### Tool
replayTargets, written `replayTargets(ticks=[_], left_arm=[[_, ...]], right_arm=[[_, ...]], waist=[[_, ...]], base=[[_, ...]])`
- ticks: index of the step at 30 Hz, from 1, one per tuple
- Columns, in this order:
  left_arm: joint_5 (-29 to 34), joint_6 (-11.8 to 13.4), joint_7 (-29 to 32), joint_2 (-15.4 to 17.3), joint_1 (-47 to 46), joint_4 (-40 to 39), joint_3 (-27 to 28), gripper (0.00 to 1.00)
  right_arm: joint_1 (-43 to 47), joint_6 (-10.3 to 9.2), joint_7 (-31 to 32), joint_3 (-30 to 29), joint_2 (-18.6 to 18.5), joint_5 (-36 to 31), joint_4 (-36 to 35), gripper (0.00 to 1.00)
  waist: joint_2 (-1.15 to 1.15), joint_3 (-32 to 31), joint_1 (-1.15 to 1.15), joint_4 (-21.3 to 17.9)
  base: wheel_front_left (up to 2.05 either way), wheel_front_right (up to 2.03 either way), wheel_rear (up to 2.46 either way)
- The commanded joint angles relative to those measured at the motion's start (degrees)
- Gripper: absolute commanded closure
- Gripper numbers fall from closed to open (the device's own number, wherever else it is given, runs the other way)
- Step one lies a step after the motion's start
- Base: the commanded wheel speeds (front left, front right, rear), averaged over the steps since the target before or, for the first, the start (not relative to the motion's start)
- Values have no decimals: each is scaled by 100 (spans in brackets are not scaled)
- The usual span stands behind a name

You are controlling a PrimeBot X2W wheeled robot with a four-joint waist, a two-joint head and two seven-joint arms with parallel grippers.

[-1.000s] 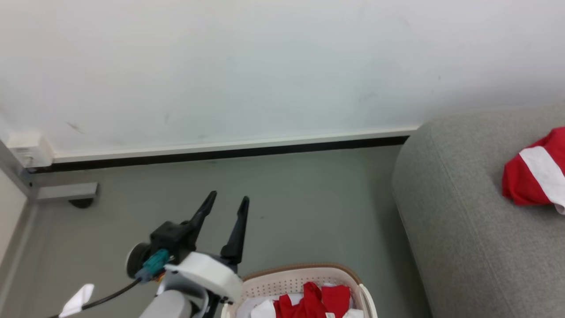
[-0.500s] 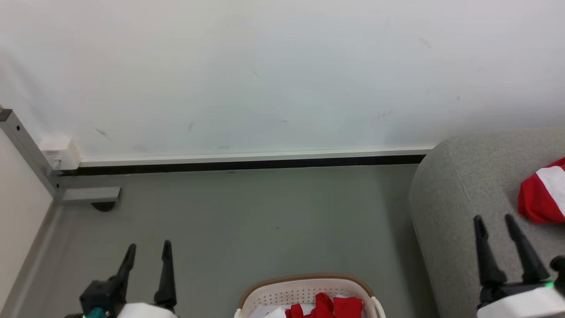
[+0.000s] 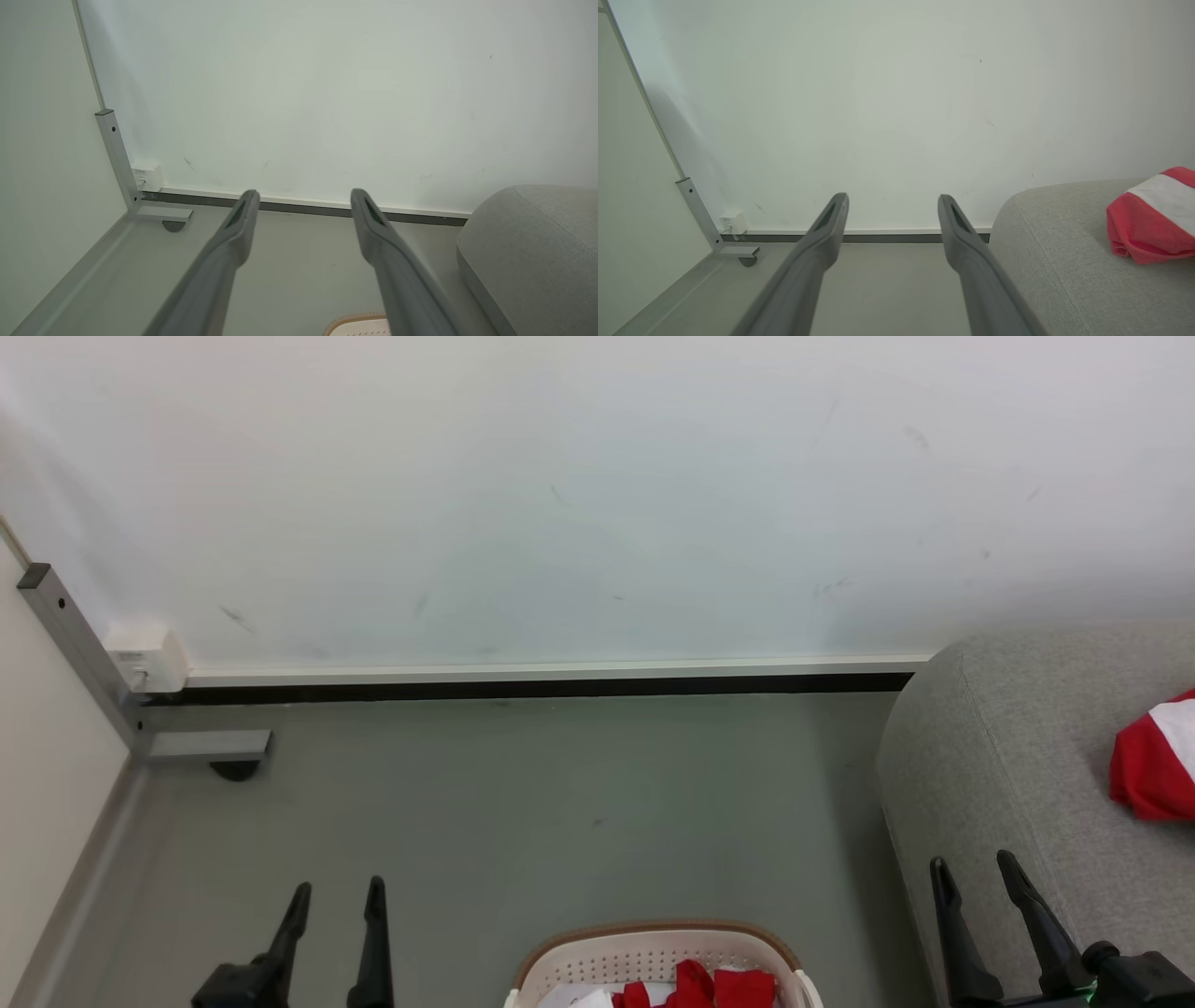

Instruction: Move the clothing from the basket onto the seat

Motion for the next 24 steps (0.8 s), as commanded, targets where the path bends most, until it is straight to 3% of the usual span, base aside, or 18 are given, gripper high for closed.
replayTargets(ticks=[1,24], left_arm=[[106,-54,-1,-28,-10,39,49,0],[356,-301,-1,-204,-88,180,306,0]], right_arm=[[-27,-13,-1,-8,18,-14,15,0],[-165,-13,0,21,-19,-6,151,0]], waist=[[0,9,0,-10],[0,85,0,-70]], base=[[0,0,0],[0,0,0]])
